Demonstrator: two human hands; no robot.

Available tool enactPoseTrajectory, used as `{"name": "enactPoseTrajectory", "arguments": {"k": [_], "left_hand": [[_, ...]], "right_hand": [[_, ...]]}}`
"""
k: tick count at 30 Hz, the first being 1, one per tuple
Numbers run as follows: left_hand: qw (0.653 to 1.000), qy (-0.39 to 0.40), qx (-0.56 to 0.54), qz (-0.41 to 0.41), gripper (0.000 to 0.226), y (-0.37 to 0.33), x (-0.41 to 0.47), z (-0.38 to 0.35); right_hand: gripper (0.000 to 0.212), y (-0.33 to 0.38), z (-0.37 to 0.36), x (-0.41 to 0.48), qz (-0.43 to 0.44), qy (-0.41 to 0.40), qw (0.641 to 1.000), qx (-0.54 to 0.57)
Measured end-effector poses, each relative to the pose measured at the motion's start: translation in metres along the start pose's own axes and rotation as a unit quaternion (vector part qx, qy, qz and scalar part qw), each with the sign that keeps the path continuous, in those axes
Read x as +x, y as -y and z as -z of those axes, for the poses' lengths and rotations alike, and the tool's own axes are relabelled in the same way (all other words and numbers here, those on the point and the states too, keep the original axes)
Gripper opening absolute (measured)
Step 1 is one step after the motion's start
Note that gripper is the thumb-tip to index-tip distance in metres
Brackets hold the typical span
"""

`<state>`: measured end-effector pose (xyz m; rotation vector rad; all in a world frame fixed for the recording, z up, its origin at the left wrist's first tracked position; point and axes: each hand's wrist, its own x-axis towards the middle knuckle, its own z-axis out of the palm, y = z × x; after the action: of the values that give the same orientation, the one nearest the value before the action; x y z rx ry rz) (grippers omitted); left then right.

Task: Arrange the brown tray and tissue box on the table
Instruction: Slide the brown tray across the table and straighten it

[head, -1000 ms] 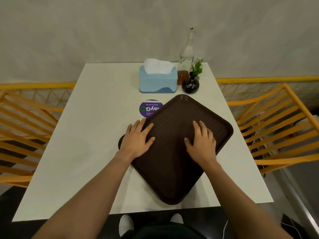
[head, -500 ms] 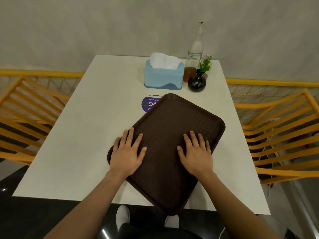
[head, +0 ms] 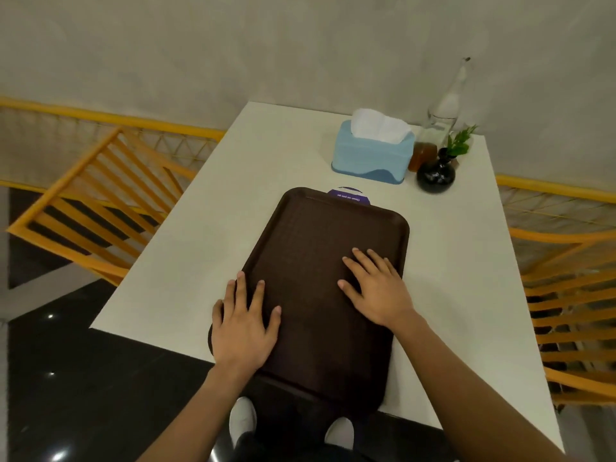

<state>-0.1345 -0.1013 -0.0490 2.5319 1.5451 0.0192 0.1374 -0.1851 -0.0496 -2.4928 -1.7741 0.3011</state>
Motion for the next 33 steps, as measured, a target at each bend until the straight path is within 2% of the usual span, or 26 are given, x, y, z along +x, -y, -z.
{"name": "enactPoseTrajectory", "arguments": {"k": [3,5,7,9,12,15,20,27,33], "left_hand": [[1.000,0.016,-0.008,0.014,0.073,0.010,0.002,0.009],[1.000,0.005,0.000,0.006,0.071,0.017,0.008,0.017],[1.000,-0.017,-0.010,-0.013,0.065,0.026,0.020,0.025],[0.998,-0.030,-0.030,-0.046,0.058,0.036,0.039,0.030],[0.995,-0.018,-0.030,-0.090,0.051,0.051,0.065,0.032],[0.993,-0.015,-0.020,-0.113,0.050,0.060,0.072,0.028],[0.992,-0.061,-0.047,-0.102,0.049,0.074,0.062,0.018],[0.988,-0.107,-0.073,-0.080,0.044,0.119,0.075,0.017],[0.991,-0.095,-0.081,-0.056,0.046,0.150,0.098,0.024]], "right_hand": [[0.056,0.010,0.009,0.018,0.024,-0.020,0.999,0.038],[0.044,0.016,0.015,0.018,0.006,-0.087,0.992,0.092],[0.033,0.019,0.019,0.006,-0.045,-0.185,0.972,0.135],[0.030,0.020,0.018,-0.015,-0.121,-0.238,0.951,0.153],[0.038,0.023,0.006,-0.051,-0.234,-0.228,0.935,0.139],[0.043,0.033,-0.009,-0.072,-0.285,-0.190,0.934,0.105],[0.035,0.054,-0.018,-0.062,-0.284,-0.201,0.933,0.096],[0.038,0.092,-0.024,-0.029,-0.257,-0.236,0.933,0.089],[0.044,0.118,-0.026,0.003,-0.256,-0.206,0.941,0.081]]}}
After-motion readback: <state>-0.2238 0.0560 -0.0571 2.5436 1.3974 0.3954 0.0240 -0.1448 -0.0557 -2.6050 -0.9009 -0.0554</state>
